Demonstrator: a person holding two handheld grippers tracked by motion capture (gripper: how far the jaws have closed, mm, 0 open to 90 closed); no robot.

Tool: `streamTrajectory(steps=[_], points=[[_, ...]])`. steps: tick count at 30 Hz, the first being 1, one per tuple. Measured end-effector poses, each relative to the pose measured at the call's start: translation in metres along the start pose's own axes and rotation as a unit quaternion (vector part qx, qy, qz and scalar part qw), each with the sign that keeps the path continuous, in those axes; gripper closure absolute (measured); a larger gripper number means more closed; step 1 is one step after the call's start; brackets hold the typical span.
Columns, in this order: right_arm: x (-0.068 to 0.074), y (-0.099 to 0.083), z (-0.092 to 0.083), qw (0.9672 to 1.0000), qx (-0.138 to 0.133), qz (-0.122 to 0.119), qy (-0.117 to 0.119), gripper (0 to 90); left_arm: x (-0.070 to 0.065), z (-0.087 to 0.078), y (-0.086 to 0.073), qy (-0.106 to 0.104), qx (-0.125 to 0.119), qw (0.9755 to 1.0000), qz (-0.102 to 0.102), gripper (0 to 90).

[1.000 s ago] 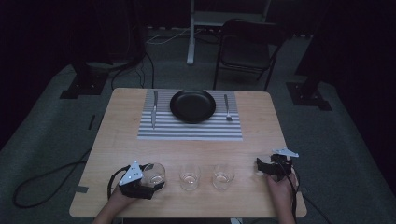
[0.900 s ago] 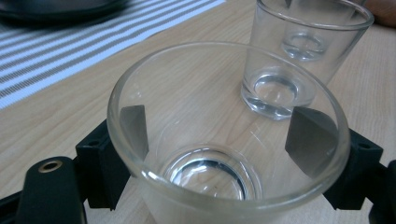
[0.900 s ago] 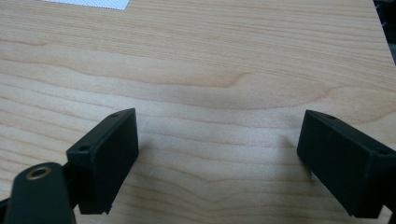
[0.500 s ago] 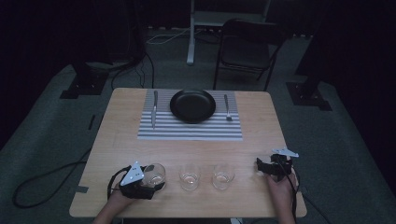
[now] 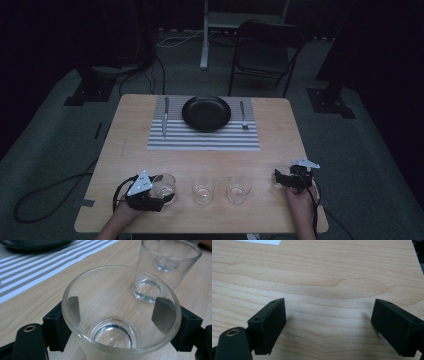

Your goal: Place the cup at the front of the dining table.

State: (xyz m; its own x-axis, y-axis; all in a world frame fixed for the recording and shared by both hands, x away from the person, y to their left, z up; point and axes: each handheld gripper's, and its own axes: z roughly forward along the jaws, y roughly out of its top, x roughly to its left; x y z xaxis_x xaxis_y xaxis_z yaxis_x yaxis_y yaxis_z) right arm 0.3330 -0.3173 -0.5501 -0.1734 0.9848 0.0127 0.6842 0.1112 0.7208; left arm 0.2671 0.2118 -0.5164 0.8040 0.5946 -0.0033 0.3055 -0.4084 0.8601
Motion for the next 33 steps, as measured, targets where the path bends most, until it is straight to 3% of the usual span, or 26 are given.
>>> streamTrajectory(steps=[4, 7, 10, 14, 33], points=[[0.0, 0.0, 0.0, 1.0, 0.0, 0.0, 0.0, 12.2, 0.001, -0.002, 0.005, 0.01, 0.003, 0.9999, 0.005, 20.0], [0.0, 0.0, 0.0, 1.0, 0.0, 0.0, 0.0, 12.2, 0.003, 0.0, 0.007, 0.029, 0.015, 0.9995, -0.002, 20.0], [0.0, 0.0, 0.0, 1.0, 0.0, 0.0, 0.0, 12.2, 0.007, 0.001, 0.007, 0.035, 0.019, 0.9991, -0.015, 20.0], [0.0, 0.0, 0.0, 1.0, 0.0, 0.0, 0.0, 12.2, 0.008, 0.003, 0.01, 0.043, 0.024, 0.9987, -0.015, 20.0], [0.0, 0.0, 0.0, 1.0, 0.0, 0.0, 0.0, 12.2, 0.021, 0.02, 0.026, 0.054, 0.015, 0.9978, -0.036, 19.9]])
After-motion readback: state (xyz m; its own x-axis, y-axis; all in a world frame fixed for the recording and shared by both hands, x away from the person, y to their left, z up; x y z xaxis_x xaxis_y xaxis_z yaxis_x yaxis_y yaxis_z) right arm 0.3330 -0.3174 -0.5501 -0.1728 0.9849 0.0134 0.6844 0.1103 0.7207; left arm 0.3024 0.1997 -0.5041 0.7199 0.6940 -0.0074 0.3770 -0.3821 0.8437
